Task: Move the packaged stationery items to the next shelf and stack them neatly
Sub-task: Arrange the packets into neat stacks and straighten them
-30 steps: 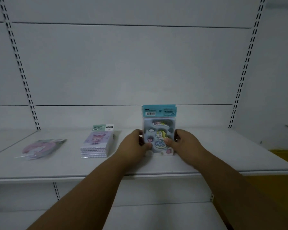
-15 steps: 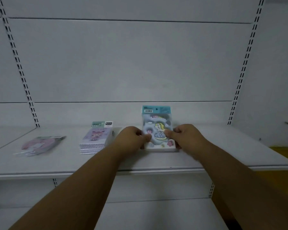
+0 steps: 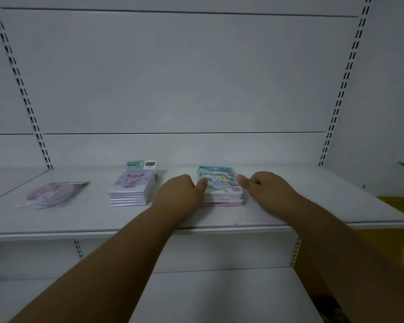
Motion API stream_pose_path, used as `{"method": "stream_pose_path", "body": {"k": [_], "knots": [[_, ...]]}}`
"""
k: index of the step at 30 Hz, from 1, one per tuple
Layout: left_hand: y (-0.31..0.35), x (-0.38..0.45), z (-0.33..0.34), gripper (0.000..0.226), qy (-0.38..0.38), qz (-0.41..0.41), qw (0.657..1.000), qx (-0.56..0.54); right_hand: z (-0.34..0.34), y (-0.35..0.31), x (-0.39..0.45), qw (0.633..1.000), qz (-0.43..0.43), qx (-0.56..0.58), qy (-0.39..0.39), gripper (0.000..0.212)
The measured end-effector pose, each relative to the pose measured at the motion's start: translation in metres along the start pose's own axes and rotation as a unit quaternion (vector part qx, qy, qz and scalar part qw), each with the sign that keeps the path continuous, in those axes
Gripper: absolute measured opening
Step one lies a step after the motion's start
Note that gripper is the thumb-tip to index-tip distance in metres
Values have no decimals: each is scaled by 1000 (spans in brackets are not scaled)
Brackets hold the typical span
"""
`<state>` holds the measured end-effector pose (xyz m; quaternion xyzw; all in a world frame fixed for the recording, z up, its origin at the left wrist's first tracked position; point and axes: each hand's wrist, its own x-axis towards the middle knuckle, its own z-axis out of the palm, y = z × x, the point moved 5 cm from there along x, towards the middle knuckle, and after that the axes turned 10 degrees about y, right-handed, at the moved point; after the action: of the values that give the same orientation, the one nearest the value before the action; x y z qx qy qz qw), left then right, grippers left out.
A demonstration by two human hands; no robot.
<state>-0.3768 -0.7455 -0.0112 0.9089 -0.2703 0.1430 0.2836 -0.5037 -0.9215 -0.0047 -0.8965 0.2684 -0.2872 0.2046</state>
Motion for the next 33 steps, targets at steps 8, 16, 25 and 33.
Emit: {"method": "stream_pose_path", "body": {"k": [8, 16, 25, 33], "knots": [[3, -17, -6, 25, 8, 73, 996, 52, 6, -2, -15, 994, -109, -20, -1, 21], [-1, -16, -2, 20, 8, 90, 995, 36, 10, -4, -13, 994, -104, -42, -8, 21], [-1, -16, -3, 31, 0, 87, 995, 43, 3, -5, -14, 991, -127, -41, -28, 30], [2, -17, -5, 27, 14, 105, 993, 42, 8, -4, -14, 986, -159, -43, -27, 36]]}}
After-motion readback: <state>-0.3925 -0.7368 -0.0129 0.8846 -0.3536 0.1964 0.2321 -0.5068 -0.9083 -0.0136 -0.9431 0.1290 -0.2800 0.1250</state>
